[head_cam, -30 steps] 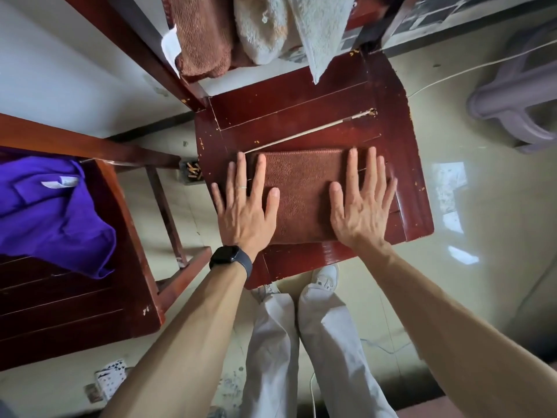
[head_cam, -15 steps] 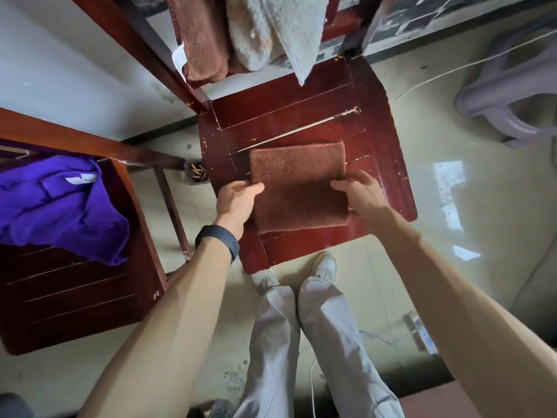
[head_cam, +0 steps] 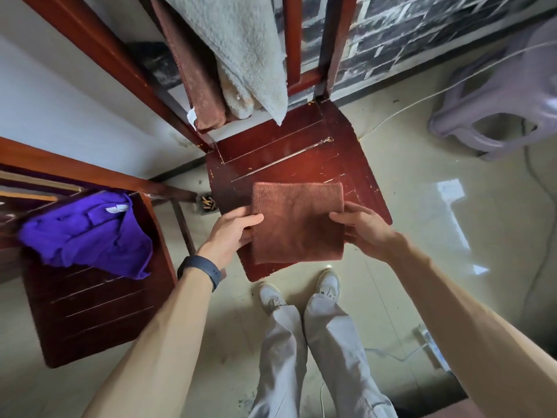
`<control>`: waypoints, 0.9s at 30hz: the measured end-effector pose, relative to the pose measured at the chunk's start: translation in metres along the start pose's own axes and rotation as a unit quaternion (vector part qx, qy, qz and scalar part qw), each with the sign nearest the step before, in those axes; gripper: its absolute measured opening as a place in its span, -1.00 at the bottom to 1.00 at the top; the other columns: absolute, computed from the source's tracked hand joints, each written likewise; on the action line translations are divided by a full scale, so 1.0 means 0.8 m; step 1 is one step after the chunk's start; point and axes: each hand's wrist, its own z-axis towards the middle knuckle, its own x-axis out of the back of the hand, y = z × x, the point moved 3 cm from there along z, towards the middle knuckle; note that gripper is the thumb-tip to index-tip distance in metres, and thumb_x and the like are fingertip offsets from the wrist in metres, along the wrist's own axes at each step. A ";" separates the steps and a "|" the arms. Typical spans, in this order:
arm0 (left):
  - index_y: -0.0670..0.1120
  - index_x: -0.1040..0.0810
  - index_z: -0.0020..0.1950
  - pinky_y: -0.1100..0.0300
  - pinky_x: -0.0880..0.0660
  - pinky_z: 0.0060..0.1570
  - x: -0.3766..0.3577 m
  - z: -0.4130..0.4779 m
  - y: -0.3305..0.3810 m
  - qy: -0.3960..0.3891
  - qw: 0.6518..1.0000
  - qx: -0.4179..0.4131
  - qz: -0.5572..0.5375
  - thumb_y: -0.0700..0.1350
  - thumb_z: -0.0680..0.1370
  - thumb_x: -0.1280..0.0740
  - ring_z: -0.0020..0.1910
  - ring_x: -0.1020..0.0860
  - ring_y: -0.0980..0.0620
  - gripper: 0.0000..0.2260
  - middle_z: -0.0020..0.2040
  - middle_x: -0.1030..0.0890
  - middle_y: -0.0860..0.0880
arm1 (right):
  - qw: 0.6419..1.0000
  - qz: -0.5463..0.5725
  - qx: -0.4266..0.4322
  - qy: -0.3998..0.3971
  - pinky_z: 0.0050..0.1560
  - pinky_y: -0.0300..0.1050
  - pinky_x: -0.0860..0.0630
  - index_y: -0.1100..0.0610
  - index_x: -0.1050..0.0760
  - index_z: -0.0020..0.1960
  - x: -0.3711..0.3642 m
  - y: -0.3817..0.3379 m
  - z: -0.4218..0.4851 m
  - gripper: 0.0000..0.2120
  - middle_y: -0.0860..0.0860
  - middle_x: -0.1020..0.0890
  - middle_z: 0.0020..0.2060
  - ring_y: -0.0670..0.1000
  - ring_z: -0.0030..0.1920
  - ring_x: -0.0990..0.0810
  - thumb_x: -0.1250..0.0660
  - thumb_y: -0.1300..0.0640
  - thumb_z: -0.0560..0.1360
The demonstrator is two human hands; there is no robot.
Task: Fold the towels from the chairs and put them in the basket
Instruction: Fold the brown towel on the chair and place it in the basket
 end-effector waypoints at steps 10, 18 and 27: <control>0.05 -0.61 0.20 0.04 -0.60 -0.14 -0.040 -0.245 0.104 -0.107 0.989 -0.076 0.063 -0.16 0.53 -0.42 0.08 -0.66 -0.07 -0.74 0.07 -0.71 -0.04 | 0.990 0.033 0.121 0.064 -0.07 0.10 -0.65 -0.03 -0.59 0.20 0.007 -0.064 -0.308 -0.76 0.19 -0.67 0.02 0.07 0.05 -0.70 -0.39 0.18 0.57; 0.05 -0.58 0.24 -0.13 -0.57 0.10 -0.131 -0.400 0.185 -0.226 0.947 -0.168 0.157 -0.10 0.56 -0.40 0.13 -0.65 -0.10 -0.74 0.12 -0.69 -0.07 | 0.940 0.128 0.252 0.190 -0.22 -0.04 -0.63 0.00 -0.58 0.24 0.023 -0.062 -0.536 -0.73 0.06 -0.67 -0.10 -0.01 -0.06 -0.70 -0.39 0.21 0.56; 0.08 -0.59 0.22 0.00 -0.60 -0.11 -0.315 -0.494 0.235 -0.342 0.873 -0.220 0.270 -0.12 0.55 -0.41 0.00 -0.66 -0.15 -0.74 0.09 -0.69 -0.14 | 0.851 0.229 0.336 0.331 -0.14 0.07 -0.65 -0.02 -0.58 0.26 0.099 -0.006 -0.680 -0.71 0.16 -0.68 0.00 0.10 0.06 -0.70 -0.39 0.20 0.57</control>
